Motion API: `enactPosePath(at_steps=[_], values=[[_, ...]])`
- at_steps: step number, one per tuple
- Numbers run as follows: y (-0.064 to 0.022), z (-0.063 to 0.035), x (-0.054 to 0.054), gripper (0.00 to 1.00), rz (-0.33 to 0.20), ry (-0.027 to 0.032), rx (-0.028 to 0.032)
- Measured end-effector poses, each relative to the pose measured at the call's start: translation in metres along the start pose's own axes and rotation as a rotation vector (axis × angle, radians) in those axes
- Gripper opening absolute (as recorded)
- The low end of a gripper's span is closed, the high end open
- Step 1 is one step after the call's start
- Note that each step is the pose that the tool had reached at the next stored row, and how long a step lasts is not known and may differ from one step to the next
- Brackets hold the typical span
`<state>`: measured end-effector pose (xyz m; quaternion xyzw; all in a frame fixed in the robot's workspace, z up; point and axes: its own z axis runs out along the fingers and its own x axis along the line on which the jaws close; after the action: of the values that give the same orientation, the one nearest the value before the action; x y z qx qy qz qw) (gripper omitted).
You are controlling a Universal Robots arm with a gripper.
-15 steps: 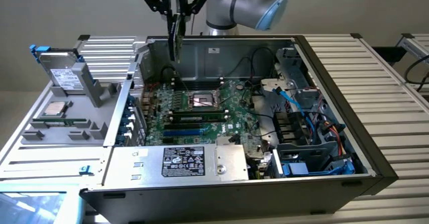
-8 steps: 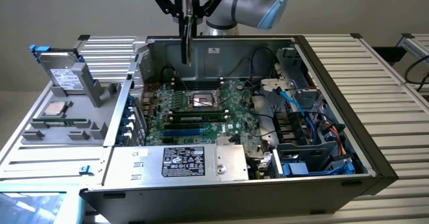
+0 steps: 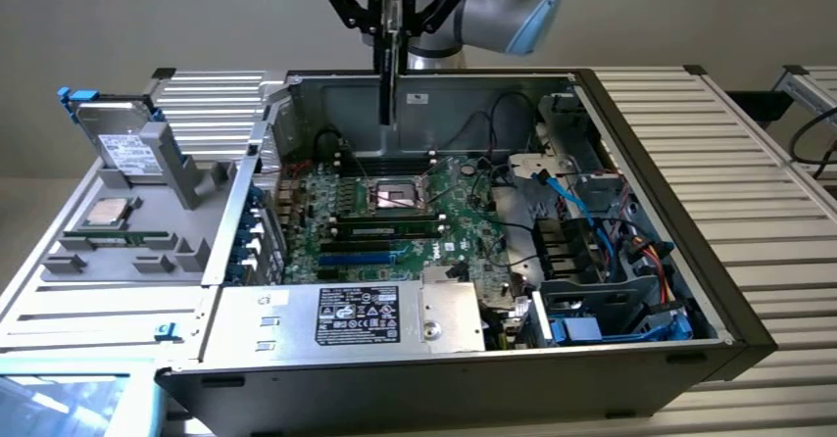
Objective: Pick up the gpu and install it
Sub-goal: 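Pick up the gpu and move the gpu toward the slot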
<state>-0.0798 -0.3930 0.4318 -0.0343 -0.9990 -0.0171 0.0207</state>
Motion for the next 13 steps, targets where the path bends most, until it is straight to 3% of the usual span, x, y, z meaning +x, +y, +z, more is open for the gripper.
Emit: enactPosePath(at_steps=[8,13], values=[[0.0005,0.0036,-0.012,0.28,0.000,-0.0003,0.0002],[0.0013,0.0084,-0.026,0.28,0.000,-0.0006,0.0000]])
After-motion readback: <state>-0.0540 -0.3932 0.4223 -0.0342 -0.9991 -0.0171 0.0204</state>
